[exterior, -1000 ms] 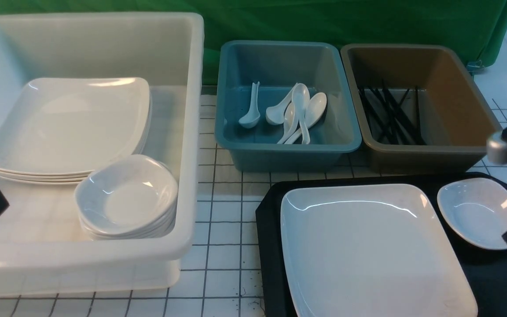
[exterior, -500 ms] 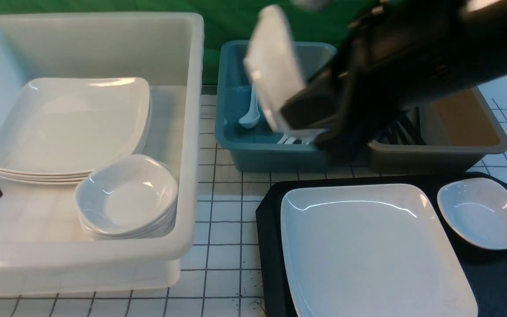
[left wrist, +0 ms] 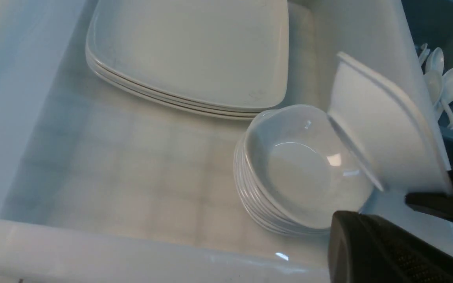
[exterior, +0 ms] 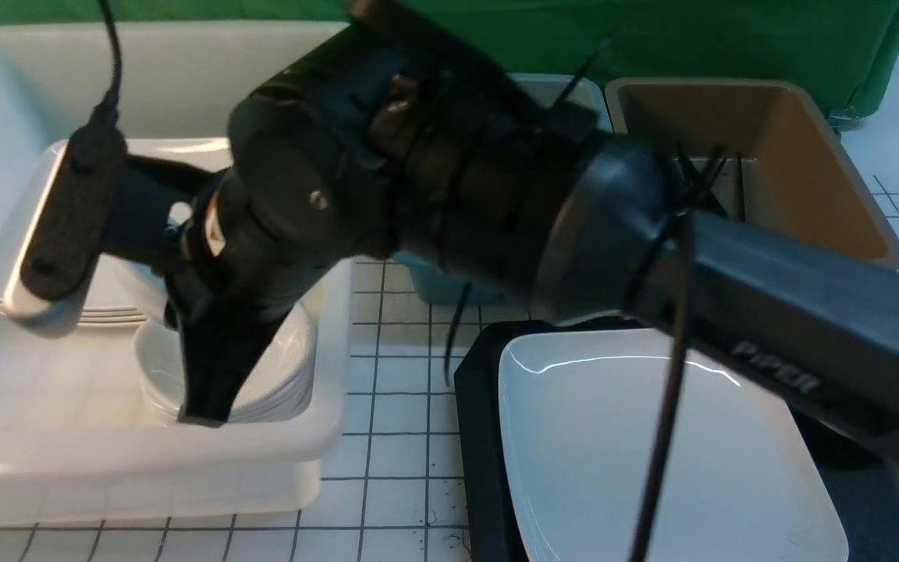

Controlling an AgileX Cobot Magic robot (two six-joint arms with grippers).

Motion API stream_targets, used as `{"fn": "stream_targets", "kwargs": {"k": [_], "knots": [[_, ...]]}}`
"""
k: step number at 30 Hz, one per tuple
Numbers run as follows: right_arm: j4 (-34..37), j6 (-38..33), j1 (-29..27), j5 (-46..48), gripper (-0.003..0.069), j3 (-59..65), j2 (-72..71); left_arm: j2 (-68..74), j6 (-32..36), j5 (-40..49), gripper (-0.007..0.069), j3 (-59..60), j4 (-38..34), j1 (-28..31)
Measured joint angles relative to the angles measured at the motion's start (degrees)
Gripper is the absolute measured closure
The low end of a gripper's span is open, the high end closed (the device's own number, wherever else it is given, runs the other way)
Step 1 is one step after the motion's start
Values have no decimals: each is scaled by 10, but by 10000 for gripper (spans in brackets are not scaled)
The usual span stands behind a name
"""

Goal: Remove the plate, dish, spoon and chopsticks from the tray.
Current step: Use the right arm to put the small plate into the large storage box on the left

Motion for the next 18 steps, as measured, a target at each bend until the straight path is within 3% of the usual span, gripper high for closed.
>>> {"fn": "stream_targets", "kwargs": {"k": [11,15,18], "knots": [[-67,-2,5,8,590,-28,76,14,1,1,605,0,-8,0],[-69,-2,5,-4,529,-30,76,14,1,-1,605,0,-13,0],[-70,-2,5,-5,420,-30,76,14,1,-1,605,0,-16,0]]}}
